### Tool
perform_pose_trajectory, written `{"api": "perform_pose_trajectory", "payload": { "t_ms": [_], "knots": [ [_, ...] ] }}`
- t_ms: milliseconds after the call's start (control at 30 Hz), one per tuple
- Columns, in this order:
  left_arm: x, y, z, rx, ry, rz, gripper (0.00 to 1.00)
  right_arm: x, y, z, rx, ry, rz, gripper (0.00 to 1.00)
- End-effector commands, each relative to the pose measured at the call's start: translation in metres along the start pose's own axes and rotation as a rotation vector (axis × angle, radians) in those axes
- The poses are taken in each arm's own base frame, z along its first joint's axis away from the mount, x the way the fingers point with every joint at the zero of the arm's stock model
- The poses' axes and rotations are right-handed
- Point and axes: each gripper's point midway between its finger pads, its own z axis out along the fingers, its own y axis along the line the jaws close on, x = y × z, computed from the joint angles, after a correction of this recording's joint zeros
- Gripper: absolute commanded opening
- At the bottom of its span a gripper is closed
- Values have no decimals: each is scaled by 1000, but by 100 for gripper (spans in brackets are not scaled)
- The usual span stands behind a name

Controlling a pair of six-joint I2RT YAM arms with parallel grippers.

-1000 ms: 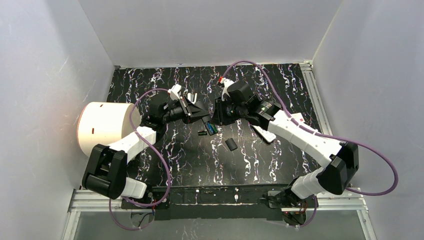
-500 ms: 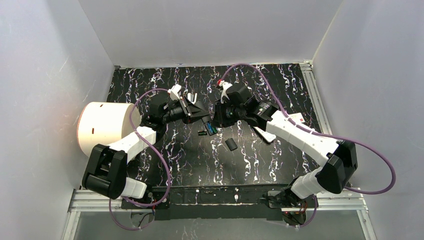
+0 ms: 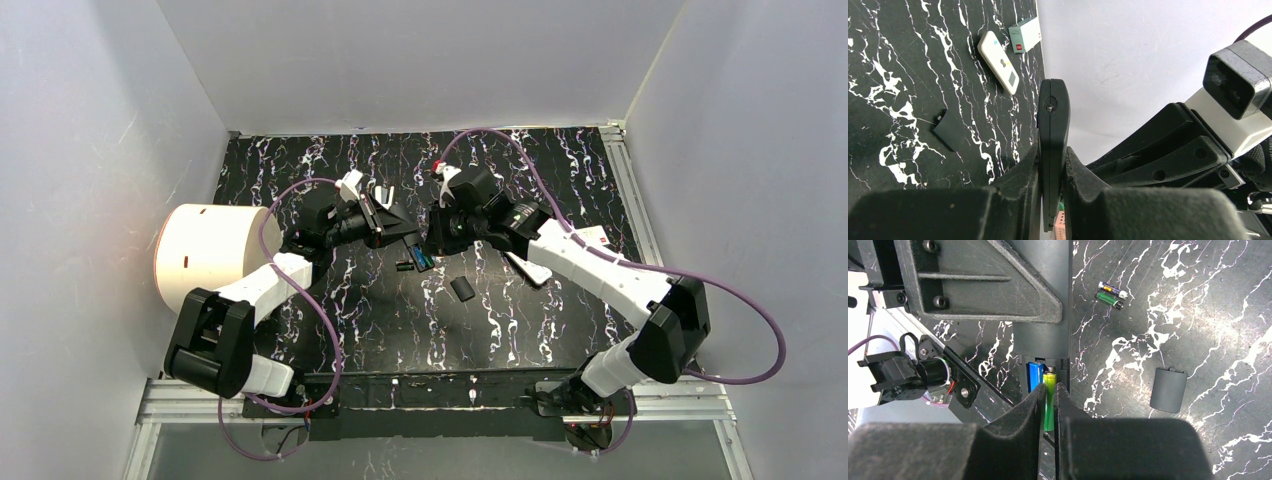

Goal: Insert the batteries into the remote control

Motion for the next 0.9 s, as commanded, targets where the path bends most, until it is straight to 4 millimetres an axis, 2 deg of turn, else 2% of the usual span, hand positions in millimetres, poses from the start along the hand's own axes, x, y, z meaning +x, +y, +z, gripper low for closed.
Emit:
{"api": "perform_pose_trajectory", "payload": {
  "t_ms": [0, 200, 567, 867],
  "knots": [
    [-7, -31, -3, 75, -16, 48, 0, 13, -8, 5, 65, 77, 5, 18],
    [-6, -32, -3, 77, -14, 43, 0, 15, -10, 9, 70, 75, 12, 17],
    [-1, -38, -7, 94, 14, 18, 0, -10, -2, 27, 47, -4, 22, 16],
    [2, -40, -8, 98, 22, 3, 0, -23, 3, 30, 34, -47, 33, 17]
  ]
}}
